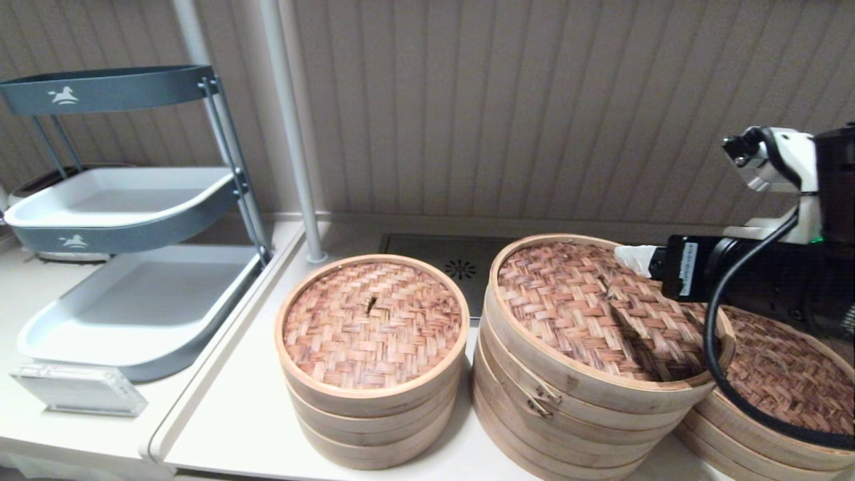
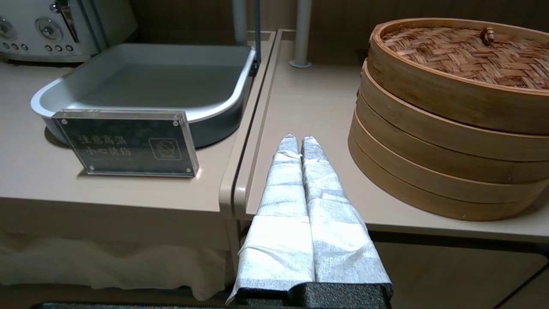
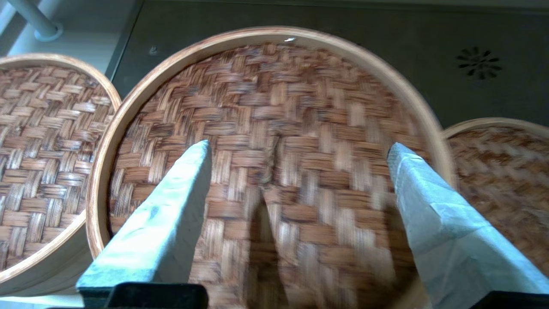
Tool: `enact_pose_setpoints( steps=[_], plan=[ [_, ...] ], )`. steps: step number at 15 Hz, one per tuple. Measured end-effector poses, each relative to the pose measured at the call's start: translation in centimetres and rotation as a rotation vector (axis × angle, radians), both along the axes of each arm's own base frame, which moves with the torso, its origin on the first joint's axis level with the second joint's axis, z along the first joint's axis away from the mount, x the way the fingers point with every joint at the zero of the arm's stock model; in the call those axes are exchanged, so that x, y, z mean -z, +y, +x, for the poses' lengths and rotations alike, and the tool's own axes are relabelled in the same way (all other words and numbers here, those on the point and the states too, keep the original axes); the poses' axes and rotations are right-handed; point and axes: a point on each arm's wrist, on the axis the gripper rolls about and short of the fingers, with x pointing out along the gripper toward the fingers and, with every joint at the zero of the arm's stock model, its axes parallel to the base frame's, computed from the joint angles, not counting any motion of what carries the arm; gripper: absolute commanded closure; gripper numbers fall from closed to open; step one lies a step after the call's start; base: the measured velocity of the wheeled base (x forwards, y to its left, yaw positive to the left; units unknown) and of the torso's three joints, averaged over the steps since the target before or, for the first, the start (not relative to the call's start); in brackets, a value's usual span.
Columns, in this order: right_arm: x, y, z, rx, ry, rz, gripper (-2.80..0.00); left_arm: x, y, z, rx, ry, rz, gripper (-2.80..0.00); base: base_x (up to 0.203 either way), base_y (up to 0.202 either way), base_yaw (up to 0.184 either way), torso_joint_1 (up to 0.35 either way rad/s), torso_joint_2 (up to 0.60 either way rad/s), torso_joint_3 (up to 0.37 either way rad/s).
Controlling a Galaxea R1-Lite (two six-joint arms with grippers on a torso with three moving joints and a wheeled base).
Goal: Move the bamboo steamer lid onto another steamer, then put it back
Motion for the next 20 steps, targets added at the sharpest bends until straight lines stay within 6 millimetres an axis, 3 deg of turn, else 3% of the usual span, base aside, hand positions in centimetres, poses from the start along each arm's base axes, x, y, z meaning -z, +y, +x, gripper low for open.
enact_pose_setpoints(
  steps=[9,13,15,20],
  plan=[
    [-0.1,-6.2,-6.7,0.162,-0.063,-0.119,0.00,0.0,0.0,0.0,0.000,0.000,0.000,0.00,0.000,0.000,0.000,0.000,0.00,0.000],
    [0.2,-8.9,-11.3,0.254,-0.063,-0.140,0.00,0.0,0.0,0.0,-0.001,0.000,0.000,0.00,0.000,0.000,0.000,0.000,0.00,0.000],
    [1.3,-10.1,-13.3,0.319,-0.048,-0.150,0.00,0.0,0.0,0.0,-0.001,0.000,0.000,0.00,0.000,0.000,0.000,0.000,0.00,0.000],
    [6.7,-11.5,-17.1,0.407,-0.026,-0.160,0.00,0.0,0.0,0.0,0.000,-0.001,0.000,0.00,0.000,0.000,0.000,0.000,0.00,0.000]
  ],
)
